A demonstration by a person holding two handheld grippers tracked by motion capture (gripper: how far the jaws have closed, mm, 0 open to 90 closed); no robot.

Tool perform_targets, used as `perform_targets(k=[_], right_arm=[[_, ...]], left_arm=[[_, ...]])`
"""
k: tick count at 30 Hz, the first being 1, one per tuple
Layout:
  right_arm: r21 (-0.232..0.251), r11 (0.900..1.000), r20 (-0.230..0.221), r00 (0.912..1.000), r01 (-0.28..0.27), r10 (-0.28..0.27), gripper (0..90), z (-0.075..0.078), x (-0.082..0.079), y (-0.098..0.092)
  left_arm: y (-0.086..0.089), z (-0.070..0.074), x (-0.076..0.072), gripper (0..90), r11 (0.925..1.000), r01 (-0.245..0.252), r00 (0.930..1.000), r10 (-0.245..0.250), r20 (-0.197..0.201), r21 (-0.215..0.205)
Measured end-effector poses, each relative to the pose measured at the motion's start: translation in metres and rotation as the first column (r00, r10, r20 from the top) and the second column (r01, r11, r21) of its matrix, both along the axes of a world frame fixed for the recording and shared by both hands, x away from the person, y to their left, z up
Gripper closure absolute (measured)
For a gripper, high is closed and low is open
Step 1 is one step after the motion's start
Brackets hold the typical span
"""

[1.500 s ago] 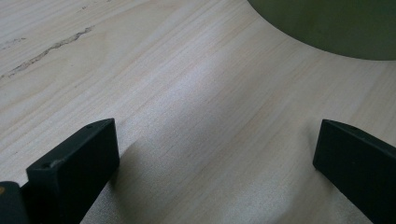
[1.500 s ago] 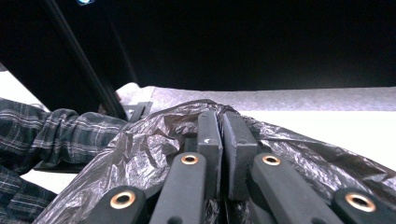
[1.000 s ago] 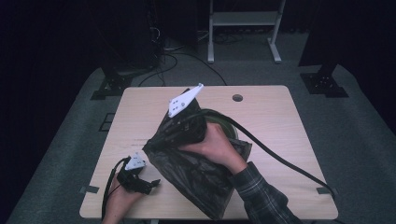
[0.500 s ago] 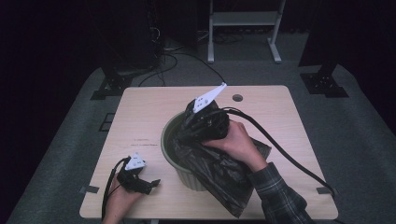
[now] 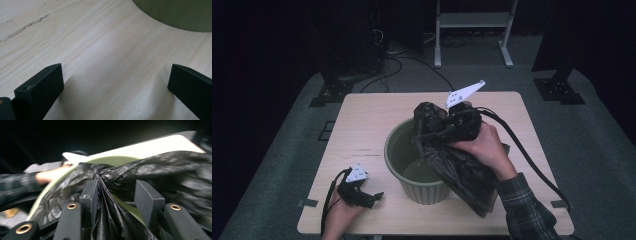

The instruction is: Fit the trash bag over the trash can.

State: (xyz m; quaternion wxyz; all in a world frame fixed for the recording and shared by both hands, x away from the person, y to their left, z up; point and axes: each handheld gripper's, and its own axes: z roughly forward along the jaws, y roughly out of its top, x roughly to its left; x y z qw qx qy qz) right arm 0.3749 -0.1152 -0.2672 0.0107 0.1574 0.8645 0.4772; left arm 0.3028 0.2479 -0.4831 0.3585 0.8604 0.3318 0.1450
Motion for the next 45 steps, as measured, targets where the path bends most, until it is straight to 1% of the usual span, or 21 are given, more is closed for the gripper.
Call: perform_targets(k=[1,3,6,7,9,10,12,15,16,17,18,20,22,23,24,28,29,32,34,40,45], right_arm=[[0.005,1.000,0.004,0.9999,0.016,-0.016,52.6,0.001,0.003,-0.004],[-0.019,0.998,0.021,0.9980,0.059,-0.059,51.2,0.001,0.009,-0.008],[-0.046,0.994,0.045,0.9943,0.099,-0.096,49.2,0.001,0.016,-0.011],[-0.046,0.994,0.045,0.9943,0.099,-0.096,49.2,0.001,0.016,-0.011],[-0.055,0.991,0.056,0.9910,0.124,-0.121,46.6,0.001,0.021,-0.013],[-0.058,0.987,0.068,0.9874,0.147,-0.143,44.3,0.000,0.025,-0.015],[-0.060,0.986,0.070,0.9862,0.154,-0.150,43.8,-0.001,0.027,-0.016],[-0.051,0.984,0.051,0.9842,0.172,-0.170,42.8,-0.005,0.040,-0.020],[-0.052,0.983,0.041,0.9844,0.173,-0.171,42.8,-0.007,0.044,-0.021],[-0.053,0.982,0.018,0.9834,0.181,-0.181,42.8,-0.011,0.051,-0.021],[-0.053,0.982,0.018,0.9834,0.181,-0.181,42.8,-0.011,0.051,-0.021],[-0.061,0.982,0.004,0.9838,0.179,-0.179,43.6,-0.014,0.058,-0.020],[-0.076,0.981,-0.015,0.9836,0.178,-0.180,47.1,-0.019,0.063,-0.017],[-0.076,0.981,-0.015,0.9836,0.178,-0.180,47.1,-0.019,0.063,-0.017],[-0.082,0.981,-0.019,0.9838,0.176,-0.178,49.5,-0.020,0.064,-0.016],[-0.115,0.979,-0.021,0.9847,0.170,-0.173,61.6,-0.025,0.067,-0.013],[-0.123,0.979,-0.020,0.9856,0.165,-0.168,68.3,-0.027,0.067,-0.012],[-0.123,0.979,-0.007,0.9863,0.163,-0.165,74.5,-0.027,0.066,-0.011],[-0.125,0.980,0.000,0.9877,0.155,-0.157,76.2,-0.027,0.065,-0.011],[-0.139,0.976,0.034,0.9861,0.166,-0.163,77.5,-0.024,0.061,-0.012],[-0.113,0.979,0.058,0.9851,0.168,-0.162,79.3,-0.019,0.057,-0.014]], left_arm=[[0.000,0.000,0.000,0.0,1.0000,0.000,1.0000,0.000,0.000,0.000],[0.000,0.000,0.000,0.0,1.0000,0.000,1.0000,0.000,0.000,0.000],[0.000,0.000,0.000,0.0,1.0000,0.000,1.0000,0.000,0.000,0.000],[0.000,0.000,0.000,0.0,1.0000,0.000,1.0000,0.000,0.000,0.000],[0.000,0.000,0.000,0.0,1.0000,0.000,1.0000,0.000,0.000,0.000],[0.000,0.000,0.000,0.0,1.0000,0.000,1.0000,0.000,0.000,0.000],[0.000,0.000,0.000,0.0,1.0000,0.000,1.0000,0.000,0.000,0.000],[0.000,0.000,0.000,0.0,1.0000,0.000,1.0000,0.000,0.000,0.001],[0.000,0.000,0.000,0.0,1.0000,0.000,1.0000,0.000,0.001,0.001],[0.000,0.000,0.000,0.0,1.0000,0.000,1.0000,0.000,0.001,0.001],[0.000,0.000,0.000,0.0,1.0000,0.000,1.0000,0.000,0.001,0.001],[0.000,0.000,0.000,0.0,1.0000,0.000,1.0000,0.000,0.001,0.001],[0.000,0.000,0.000,0.0,1.0000,0.000,1.0000,0.000,0.001,0.001],[0.000,0.000,0.000,0.0,1.0000,0.000,1.0000,0.000,0.001,0.001],[0.000,0.000,0.000,0.0,1.0000,0.000,1.0000,0.000,0.001,0.001],[0.000,0.000,0.000,0.0,1.0000,0.000,1.0000,0.000,0.001,0.001],[0.000,0.000,0.000,0.0,1.0000,0.000,1.0000,0.000,0.001,0.001],[0.000,0.000,0.000,0.0,1.0000,0.000,1.0000,0.000,0.001,0.001],[0.000,0.000,0.000,0.0,1.0000,0.000,1.0000,0.000,0.001,0.001],[0.000,0.000,0.000,0.0,1.0000,0.000,1.0000,0.000,0.001,0.000],[0.000,0.000,0.000,0.0,1.0000,0.000,1.0000,0.000,0.001,0.001]])
